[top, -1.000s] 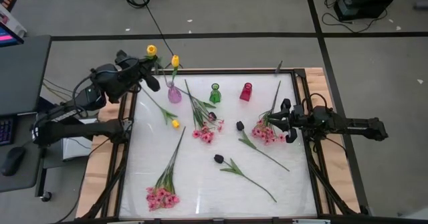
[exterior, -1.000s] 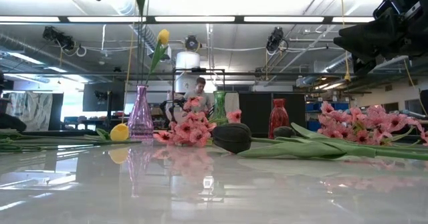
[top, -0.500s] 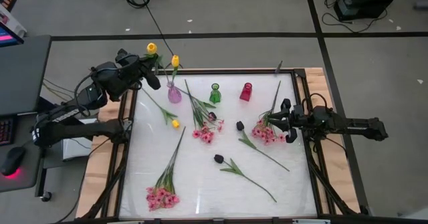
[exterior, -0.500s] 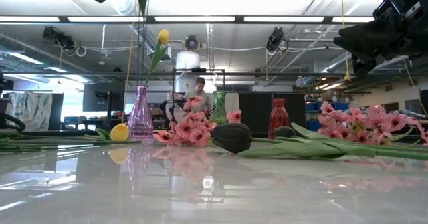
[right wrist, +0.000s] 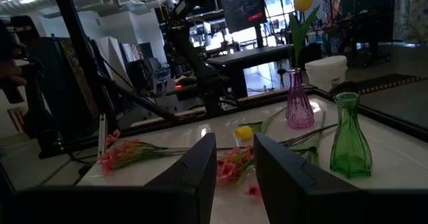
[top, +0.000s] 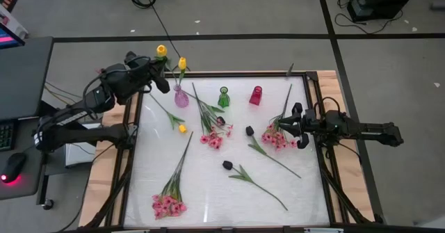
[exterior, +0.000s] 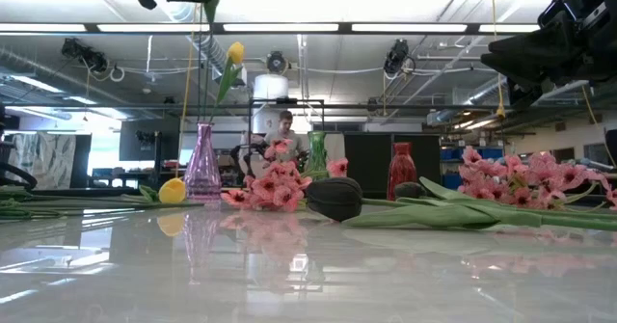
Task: Sort flowers into vase by color
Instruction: Put the bottom yellow flower into the purple vase
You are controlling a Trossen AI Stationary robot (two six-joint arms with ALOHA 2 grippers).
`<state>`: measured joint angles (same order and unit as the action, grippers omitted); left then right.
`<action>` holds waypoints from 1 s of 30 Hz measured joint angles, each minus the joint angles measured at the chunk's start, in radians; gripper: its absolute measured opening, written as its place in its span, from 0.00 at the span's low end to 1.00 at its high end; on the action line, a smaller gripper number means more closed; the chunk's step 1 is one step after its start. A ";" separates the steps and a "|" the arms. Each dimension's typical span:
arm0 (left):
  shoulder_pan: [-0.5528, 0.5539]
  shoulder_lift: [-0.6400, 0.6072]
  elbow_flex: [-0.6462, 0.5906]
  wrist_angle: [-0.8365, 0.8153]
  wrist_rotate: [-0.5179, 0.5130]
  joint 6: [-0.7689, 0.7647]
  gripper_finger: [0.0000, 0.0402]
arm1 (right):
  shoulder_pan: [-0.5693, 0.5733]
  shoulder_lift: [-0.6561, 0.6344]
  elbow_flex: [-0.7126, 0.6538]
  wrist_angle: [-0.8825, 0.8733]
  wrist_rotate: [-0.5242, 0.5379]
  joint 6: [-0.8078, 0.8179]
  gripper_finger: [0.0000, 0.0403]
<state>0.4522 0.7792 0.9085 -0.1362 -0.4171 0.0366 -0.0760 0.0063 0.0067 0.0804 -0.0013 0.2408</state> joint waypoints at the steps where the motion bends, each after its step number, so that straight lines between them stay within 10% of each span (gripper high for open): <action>1: 0.000 0.003 0.000 -0.003 0.000 0.000 0.02 | 0.000 0.000 0.000 0.000 0.000 0.000 0.27; 30: 0.000 0.021 0.000 -0.113 -0.001 0.001 0.07 | 0.000 0.000 0.000 0.000 0.000 0.000 0.27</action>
<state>0.4522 0.7998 0.9085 -0.2497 -0.4182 0.0376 -0.0759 0.0063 0.0067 0.0805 -0.0013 0.2409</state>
